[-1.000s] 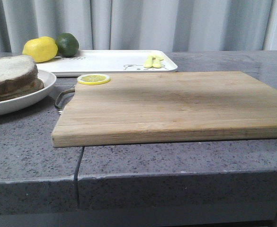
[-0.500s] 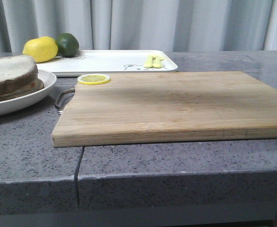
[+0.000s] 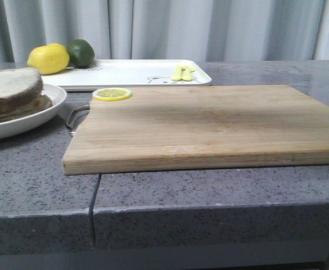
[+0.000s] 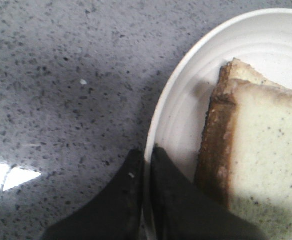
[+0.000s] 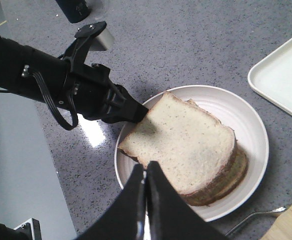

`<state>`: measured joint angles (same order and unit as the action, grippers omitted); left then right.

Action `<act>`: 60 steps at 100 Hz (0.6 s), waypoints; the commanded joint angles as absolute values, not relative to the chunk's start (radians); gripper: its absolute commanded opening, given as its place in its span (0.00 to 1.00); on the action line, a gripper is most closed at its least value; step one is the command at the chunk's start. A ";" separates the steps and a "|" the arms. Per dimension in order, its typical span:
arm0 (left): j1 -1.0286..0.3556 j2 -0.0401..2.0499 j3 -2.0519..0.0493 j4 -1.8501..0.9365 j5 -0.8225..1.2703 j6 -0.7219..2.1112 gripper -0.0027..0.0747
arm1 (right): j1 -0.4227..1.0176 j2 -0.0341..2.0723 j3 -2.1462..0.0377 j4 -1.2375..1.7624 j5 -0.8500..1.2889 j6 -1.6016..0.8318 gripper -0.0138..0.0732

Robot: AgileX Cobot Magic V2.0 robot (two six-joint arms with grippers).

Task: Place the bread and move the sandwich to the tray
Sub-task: 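Grasp the white plate rim with the left gripper and lift it, then carry the plate with the left gripper and lower it onto the white tray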

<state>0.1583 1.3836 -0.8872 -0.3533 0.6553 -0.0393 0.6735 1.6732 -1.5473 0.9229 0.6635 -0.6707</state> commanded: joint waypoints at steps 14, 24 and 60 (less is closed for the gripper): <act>0.168 1.360 -1.050 -0.409 0.731 -0.039 0.01 | 0.668 1.578 -1.581 0.942 0.615 -0.685 0.08; 0.170 1.360 -1.112 -0.442 0.745 -0.037 0.01 | 0.668 1.536 -1.569 0.924 0.612 -0.685 0.08; 0.089 1.481 -1.308 -0.565 0.693 -0.016 0.01 | 0.668 1.309 -1.402 0.862 0.512 -0.685 0.08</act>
